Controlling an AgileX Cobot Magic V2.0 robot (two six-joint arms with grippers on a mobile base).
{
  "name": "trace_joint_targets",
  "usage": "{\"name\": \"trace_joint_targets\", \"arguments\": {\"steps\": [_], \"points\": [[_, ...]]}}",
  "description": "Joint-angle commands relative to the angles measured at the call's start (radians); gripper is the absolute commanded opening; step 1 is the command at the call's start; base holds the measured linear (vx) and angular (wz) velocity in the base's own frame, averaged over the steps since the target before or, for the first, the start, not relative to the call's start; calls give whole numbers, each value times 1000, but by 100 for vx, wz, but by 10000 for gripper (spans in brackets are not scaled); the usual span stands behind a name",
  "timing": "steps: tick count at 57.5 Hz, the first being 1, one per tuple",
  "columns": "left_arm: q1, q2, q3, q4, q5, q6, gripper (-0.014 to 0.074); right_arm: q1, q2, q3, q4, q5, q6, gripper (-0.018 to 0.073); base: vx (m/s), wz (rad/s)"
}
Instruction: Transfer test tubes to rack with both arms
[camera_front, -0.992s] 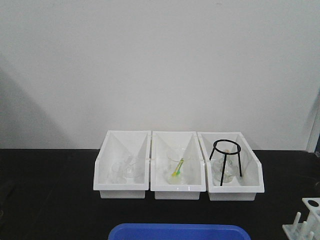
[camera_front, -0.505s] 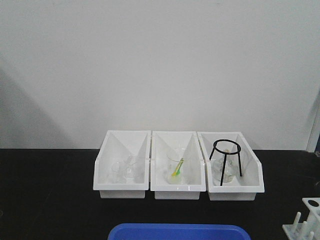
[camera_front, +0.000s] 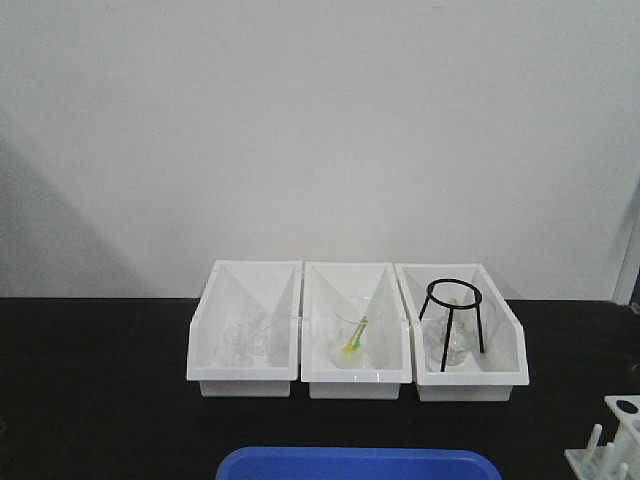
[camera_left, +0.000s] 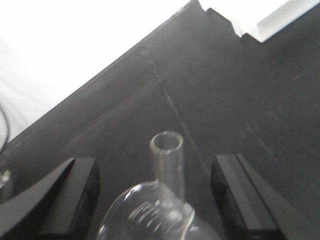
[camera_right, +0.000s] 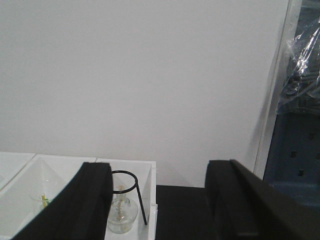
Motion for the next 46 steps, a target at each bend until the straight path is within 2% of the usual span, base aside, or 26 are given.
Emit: {"name": "trace_joint_targets", "arguments": {"steps": [1,11,16,24,28,46], "points": [[2,25,-36,-25,-129,18,558,1,4,-35,-10,-80,-12,457,0,0],[2,117,-35,-48,-200,76,558,1,40,-35,-10,-80,-12,457,0,0],[2,151,-35,-153,-239,142,554,1,67,-35,-9,-79,-11,457,0,0],[2,189,-35,-372,-309,293,554,1,89,-35,-9,-81,-11,457,0,0],[2,211,-35,-441,-346,336,554,1,90,-35,-9,-88,-11,457,0,0],[2,259,-35,-441,-376,332,542,1,90,-35,-9,-127,-11,457,0,0]]}}
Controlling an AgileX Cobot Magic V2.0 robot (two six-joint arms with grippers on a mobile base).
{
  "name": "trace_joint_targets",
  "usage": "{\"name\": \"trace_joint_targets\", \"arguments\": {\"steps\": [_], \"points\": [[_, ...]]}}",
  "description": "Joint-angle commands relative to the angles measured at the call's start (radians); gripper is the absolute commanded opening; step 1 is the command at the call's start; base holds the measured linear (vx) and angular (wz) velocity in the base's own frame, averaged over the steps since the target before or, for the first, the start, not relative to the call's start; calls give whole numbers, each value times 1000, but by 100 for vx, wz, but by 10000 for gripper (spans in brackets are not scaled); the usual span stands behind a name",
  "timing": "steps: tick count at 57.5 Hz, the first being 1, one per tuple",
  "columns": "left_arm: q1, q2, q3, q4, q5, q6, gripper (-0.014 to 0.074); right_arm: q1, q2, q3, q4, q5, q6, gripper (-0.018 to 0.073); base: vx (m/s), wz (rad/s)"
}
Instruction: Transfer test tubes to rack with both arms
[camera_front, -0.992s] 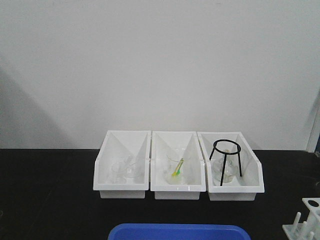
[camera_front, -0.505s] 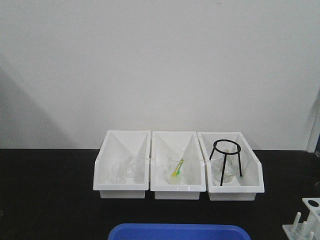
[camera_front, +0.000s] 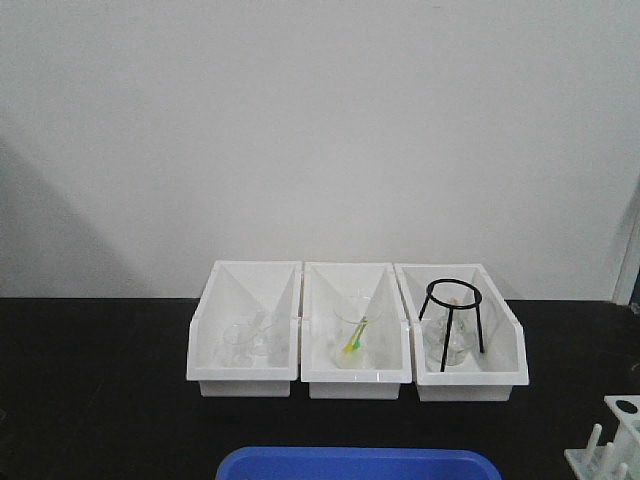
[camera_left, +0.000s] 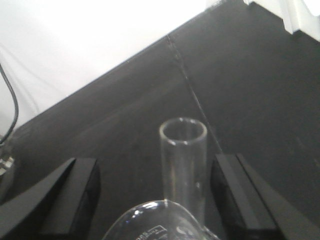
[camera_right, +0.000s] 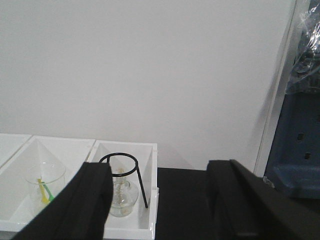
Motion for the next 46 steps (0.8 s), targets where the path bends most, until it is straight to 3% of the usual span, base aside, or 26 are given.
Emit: {"name": "trace_joint_targets", "arguments": {"steps": [1,12,35,46], "points": [[1,-25,-27,-15,-89,-6,537,1,-7,-35,-9,-97,-11,457,0,0],[1,-25,-27,-14,-105,-6,421,1,-7,-35,-9,-97,-11,457,0,0],[1,-25,-27,-16,-108,-6,-14,1,-7,-35,-9,-97,-9,457,0,0],[1,-26,-27,-16,-137,-6,-23,1,-7,-35,-9,-96,-8,457,0,0]]}}
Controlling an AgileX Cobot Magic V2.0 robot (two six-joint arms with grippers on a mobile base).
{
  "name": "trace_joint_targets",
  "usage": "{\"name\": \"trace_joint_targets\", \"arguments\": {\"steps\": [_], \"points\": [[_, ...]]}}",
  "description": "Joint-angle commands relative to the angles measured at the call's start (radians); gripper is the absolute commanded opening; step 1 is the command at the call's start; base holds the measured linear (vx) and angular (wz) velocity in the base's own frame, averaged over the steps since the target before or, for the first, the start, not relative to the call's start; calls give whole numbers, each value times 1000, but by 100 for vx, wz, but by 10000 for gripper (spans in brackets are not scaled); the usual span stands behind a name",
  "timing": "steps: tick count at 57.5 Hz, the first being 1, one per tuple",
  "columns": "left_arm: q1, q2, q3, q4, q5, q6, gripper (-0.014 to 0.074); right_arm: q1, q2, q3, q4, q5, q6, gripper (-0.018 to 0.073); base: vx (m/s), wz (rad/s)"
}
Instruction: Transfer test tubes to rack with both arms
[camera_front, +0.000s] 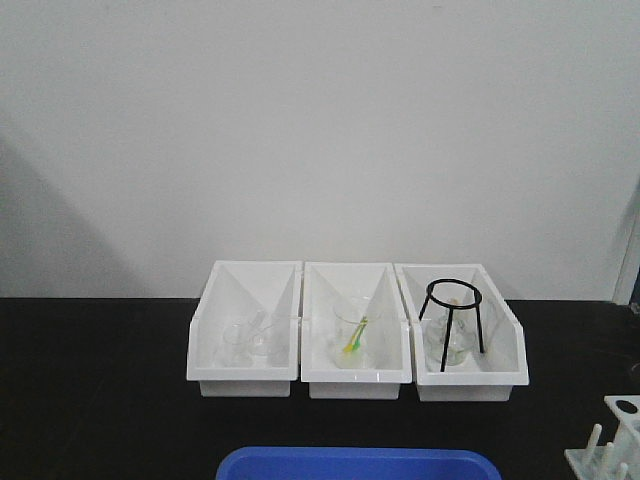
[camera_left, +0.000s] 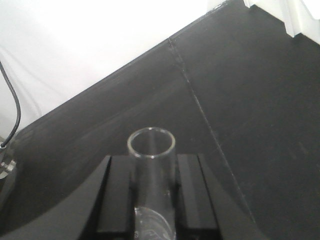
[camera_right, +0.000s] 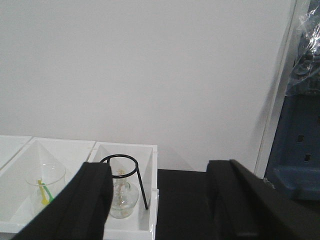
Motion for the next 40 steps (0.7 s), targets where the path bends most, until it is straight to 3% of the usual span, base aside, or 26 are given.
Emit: {"name": "trace_joint_targets", "arguments": {"steps": [1,6,17,26,34,40], "points": [[1,-27,-27,-15,-118,-7,-22,1,-7,-35,-9,-93,-8,457,0,0],[1,-40,-27,-16,-134,-14,-22,1,-7,-35,-9,-93,-8,457,0,0],[1,-133,-28,-17,-124,-113,-22,1,-7,-35,-8,-92,-4,457,0,0],[1,-256,-78,-16,34,-205,-22,1,-7,-35,-6,-77,-4,457,0,0],[0,-357,-205,-9,224,-405,-22,2,-7,-35,-8,-65,-4,457,0,0],[-6,-400,-295,72,340,-586,-22,20,-7,-35,-5,-62,-4,457,0,0]]}}
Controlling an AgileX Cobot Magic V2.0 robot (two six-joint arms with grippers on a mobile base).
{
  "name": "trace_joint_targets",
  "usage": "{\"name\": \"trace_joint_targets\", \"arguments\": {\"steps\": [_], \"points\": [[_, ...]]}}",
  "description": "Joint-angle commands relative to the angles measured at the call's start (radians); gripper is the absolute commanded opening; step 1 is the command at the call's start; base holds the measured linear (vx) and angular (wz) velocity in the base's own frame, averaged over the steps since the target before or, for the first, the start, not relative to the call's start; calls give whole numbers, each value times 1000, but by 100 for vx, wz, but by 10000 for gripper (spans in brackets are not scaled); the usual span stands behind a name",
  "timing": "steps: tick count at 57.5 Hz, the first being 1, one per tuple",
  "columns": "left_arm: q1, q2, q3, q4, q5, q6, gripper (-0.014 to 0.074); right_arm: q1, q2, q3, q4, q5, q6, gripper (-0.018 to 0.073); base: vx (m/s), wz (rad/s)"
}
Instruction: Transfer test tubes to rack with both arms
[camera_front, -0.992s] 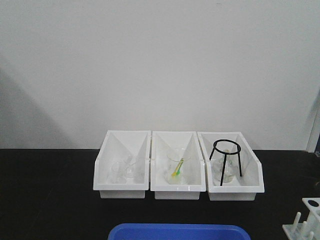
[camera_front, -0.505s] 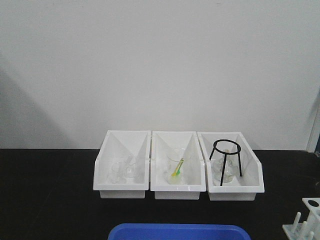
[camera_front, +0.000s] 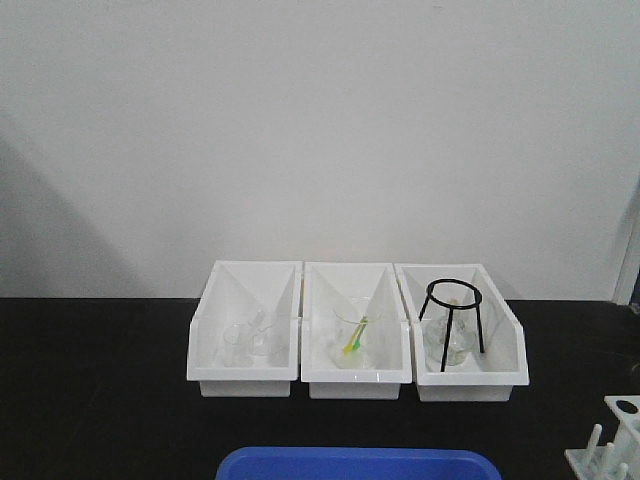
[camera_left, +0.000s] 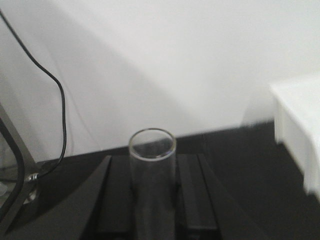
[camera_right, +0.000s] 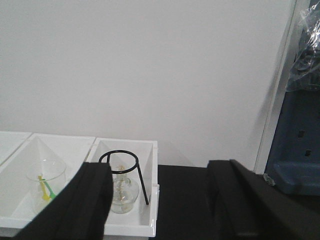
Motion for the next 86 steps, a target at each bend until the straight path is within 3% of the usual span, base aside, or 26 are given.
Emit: {"name": "trace_joint_targets", "arguments": {"steps": [1,11,22,30,36,45,53,62,69,86], "points": [[-13,-59,-112,87,29,-182,-22,23,-7,-35,-5,-77,-4,457,0,0],[-120,-70,-176,334,65,-456,-22,167,9,-35,-7,-76,-4,457,0,0],[-345,-64,-177,563,-27,-715,-22,392,47,-35,-6,-72,-4,457,0,0],[-459,-44,-178,653,-150,-867,-22,556,100,-35,-13,-82,-6,457,0,0],[-518,-23,-179,709,-178,-957,-22,667,143,-35,-19,-92,-12,457,0,0],[-582,3,-179,842,-271,-1104,-22,776,201,-35,-20,-139,-16,457,0,0],[-619,18,-179,927,-336,-1179,-22,833,235,-35,-20,-178,-16,457,0,0],[-629,30,-179,963,-379,-1218,-21,859,249,-35,-16,-210,-9,457,0,0],[-629,42,-179,962,-470,-1238,-21,858,256,-35,-10,-237,2,457,0,0],[-640,82,-179,962,-548,-1269,-20,858,279,-35,-10,-274,23,457,0,0]]}}
